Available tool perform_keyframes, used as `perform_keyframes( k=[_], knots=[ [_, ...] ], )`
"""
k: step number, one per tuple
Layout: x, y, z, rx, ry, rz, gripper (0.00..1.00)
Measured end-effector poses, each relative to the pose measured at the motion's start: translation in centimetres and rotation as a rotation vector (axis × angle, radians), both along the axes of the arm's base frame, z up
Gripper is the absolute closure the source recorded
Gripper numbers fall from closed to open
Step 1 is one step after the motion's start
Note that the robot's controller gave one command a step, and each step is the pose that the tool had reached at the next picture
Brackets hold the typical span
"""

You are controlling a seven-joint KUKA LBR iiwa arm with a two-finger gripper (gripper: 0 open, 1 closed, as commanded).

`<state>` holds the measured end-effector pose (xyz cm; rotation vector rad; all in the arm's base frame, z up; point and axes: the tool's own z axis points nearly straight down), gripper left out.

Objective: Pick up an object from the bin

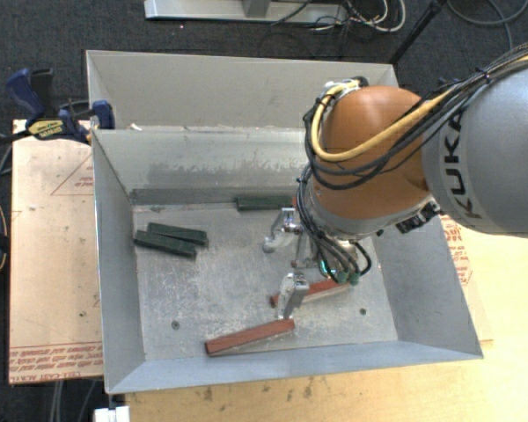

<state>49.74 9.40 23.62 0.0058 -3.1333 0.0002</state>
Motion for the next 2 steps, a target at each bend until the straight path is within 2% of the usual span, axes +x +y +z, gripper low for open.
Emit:
perform_keyframes(
  k=[1,2],
  knots=[
    [0.2,-0.1,0.4,0.001,-0.008,-0.003,0.00],
    [-0.3,-1.6,-4.9,0.002,-0.015,0.049,0.00]
  ],
)
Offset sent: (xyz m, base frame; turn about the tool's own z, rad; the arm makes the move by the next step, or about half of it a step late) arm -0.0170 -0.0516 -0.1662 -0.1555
